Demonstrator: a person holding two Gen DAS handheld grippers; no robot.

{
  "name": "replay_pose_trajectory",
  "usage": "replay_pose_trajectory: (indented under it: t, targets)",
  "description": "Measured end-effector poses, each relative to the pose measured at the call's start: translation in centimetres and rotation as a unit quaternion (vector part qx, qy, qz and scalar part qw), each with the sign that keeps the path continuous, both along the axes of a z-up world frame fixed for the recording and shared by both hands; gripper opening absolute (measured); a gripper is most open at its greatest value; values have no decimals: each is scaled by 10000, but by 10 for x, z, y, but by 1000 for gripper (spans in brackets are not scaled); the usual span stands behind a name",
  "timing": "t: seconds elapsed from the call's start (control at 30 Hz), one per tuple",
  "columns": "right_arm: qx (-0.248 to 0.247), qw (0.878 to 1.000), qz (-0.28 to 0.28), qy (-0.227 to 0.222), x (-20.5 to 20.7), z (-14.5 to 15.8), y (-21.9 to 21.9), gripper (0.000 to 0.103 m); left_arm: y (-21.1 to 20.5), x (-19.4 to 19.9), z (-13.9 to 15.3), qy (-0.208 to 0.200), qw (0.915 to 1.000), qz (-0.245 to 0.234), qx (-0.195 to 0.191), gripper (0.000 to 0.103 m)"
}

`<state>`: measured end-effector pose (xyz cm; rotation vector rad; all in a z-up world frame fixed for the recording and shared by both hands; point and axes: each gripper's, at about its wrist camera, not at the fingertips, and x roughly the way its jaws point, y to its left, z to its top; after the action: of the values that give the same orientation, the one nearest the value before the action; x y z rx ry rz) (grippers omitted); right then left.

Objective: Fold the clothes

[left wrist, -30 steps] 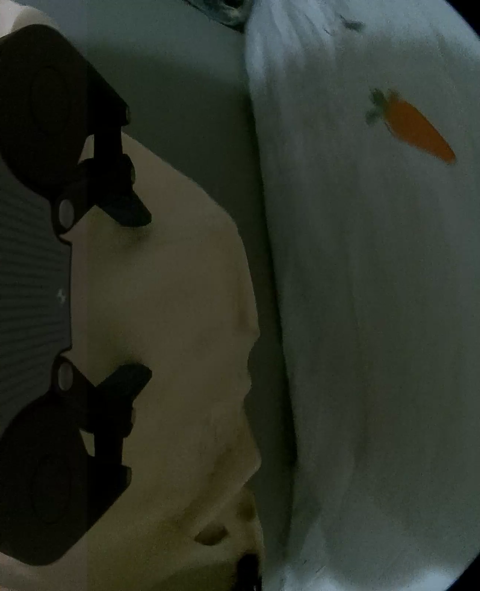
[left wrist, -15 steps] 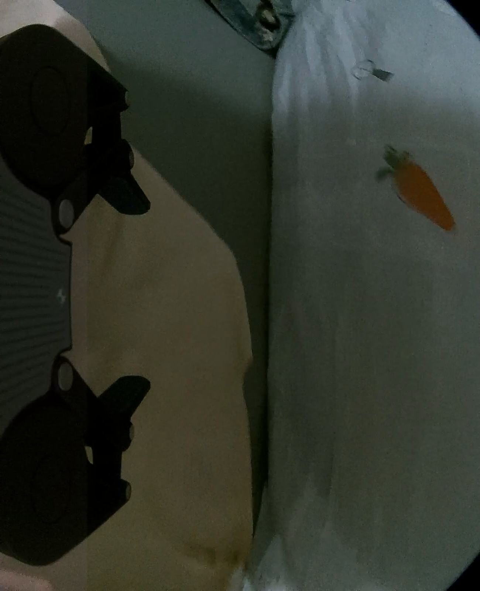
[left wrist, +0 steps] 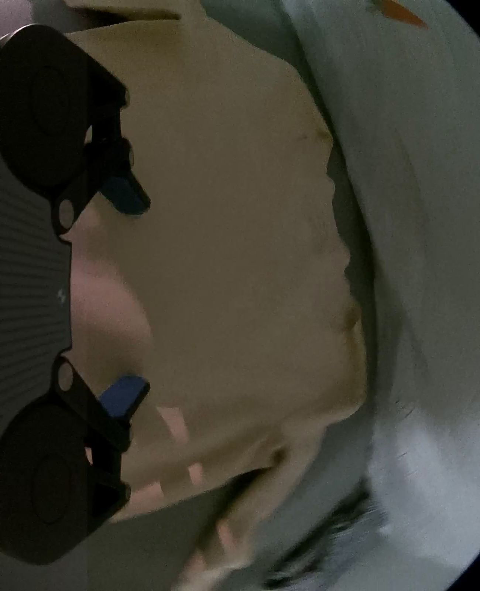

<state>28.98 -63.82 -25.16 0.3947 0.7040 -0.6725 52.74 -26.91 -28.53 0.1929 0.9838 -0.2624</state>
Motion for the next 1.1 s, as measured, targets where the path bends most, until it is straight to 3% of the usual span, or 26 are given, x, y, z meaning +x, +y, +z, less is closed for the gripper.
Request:
replay_pose_trajectory:
  t: [0.03, 0.1, 0.13, 0.17, 0.37, 0.5, 0.6, 0.73, 0.77, 0.83, 0.9, 0.93, 1.03, 1.1]
  targets:
    - [174, 9998, 39, -30, 0, -5, -5, 79, -4, -2, -1, -57, 10000, -10, 76, 103]
    - [317, 9993, 197, -60, 2, -10, -8, 67, -3, 2, 0, 75, 9999, 91, 7, 103]
    - [342, 9990, 295, -69, 3, -11, -7, 26, 0, 6, 1, 198, 9996, 193, -81, 103]
    - [382, 9986, 365, -89, 5, -10, -7, 7, 4, 10, 2, 322, 9989, 302, -172, 103]
    - [-48, 9983, 244, -523, 30, 38, -25, 6, 4, 24, 4, 538, 9978, 388, -72, 103]
    - [-253, 9938, 73, -1082, 42, 79, -45, 7, 6, 24, 5, 496, 9979, 402, -86, 103]
    - [-194, 9943, -102, -1043, 40, 81, -43, 7, 8, 24, 5, 492, 9979, 398, -99, 103]
    - [-231, 9910, -147, -1313, 5, 65, -23, 9, 9, 25, 4, 462, 9981, 392, -115, 103]
    - [-233, 9917, -195, -1248, -1, 57, -20, 14, 9, 24, 4, 440, 9982, 394, -121, 103]
    - [-193, 9969, -406, -640, -13, 38, -20, 23, 9, 22, 3, 386, 9983, 404, -133, 103]
    - [-124, 9982, -561, -157, -22, 21, -23, 23, 9, 21, 3, 352, 9984, 415, -137, 103]
    - [-28, 9980, -613, -129, -29, 17, -26, 23, 9, 21, 3, 354, 9984, 416, -136, 103]
    - [329, 9964, -729, -284, -47, 12, -31, 60, 9, 22, 3, 395, 9983, 419, -127, 103]
    - [375, 9973, -560, -283, -47, 9, -29, 60, 8, 23, 3, 407, 9982, 431, -121, 103]
